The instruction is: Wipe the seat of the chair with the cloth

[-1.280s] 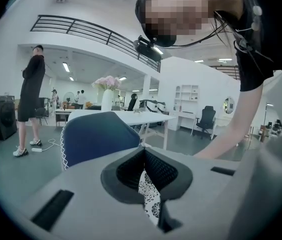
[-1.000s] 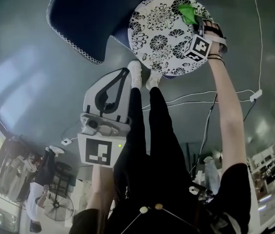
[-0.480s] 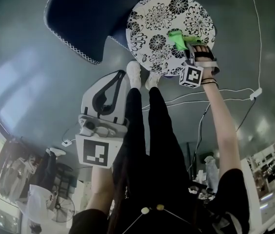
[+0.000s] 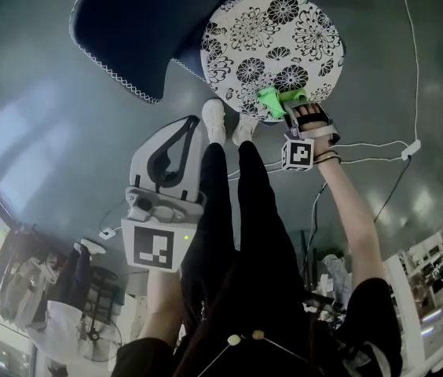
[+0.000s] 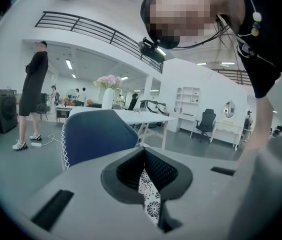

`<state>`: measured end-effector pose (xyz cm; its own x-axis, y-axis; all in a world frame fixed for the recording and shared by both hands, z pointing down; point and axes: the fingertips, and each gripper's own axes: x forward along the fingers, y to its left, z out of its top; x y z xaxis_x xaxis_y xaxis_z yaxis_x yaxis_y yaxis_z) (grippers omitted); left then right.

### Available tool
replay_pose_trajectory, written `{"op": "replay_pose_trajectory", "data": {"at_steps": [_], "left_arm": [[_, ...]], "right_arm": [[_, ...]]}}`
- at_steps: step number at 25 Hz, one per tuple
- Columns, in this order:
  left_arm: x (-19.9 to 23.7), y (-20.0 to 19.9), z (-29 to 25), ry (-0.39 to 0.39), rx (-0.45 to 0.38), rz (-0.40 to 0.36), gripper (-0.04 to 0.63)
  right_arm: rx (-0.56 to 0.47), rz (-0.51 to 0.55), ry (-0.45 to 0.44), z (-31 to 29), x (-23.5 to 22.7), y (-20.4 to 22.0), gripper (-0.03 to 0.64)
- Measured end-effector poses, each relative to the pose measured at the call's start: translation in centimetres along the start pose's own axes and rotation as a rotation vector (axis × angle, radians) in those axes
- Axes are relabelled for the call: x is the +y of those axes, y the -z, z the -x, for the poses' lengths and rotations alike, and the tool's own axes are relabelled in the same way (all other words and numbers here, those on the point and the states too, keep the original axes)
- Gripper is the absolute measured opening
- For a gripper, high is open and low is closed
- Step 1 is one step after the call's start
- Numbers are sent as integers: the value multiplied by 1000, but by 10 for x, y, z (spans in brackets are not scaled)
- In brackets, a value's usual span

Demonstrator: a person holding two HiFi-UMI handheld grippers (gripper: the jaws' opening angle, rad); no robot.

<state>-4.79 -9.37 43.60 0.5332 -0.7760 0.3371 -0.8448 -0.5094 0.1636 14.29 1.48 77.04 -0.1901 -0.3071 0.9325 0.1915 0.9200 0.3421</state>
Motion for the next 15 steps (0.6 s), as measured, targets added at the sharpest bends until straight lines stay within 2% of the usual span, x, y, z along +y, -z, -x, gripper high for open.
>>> {"op": "replay_pose_trajectory", "data": {"at_steps": [4,9,12,15], "left_arm": [[2,1,5,-10,-7,3,5],[-1,-1,9,-10,-18,1,5],[-4,-9,12,-4,-28,-18,6],[-7,-24,16,-8,-51,-36,6]], "right_arm": [[-10,-23,-40,9,20,-9,51],[-24,30,-89,24,55,-14,51],[-18,-70,-60,33,45,-13,51],[-31,-267,37,48,6,-13,51]]}}
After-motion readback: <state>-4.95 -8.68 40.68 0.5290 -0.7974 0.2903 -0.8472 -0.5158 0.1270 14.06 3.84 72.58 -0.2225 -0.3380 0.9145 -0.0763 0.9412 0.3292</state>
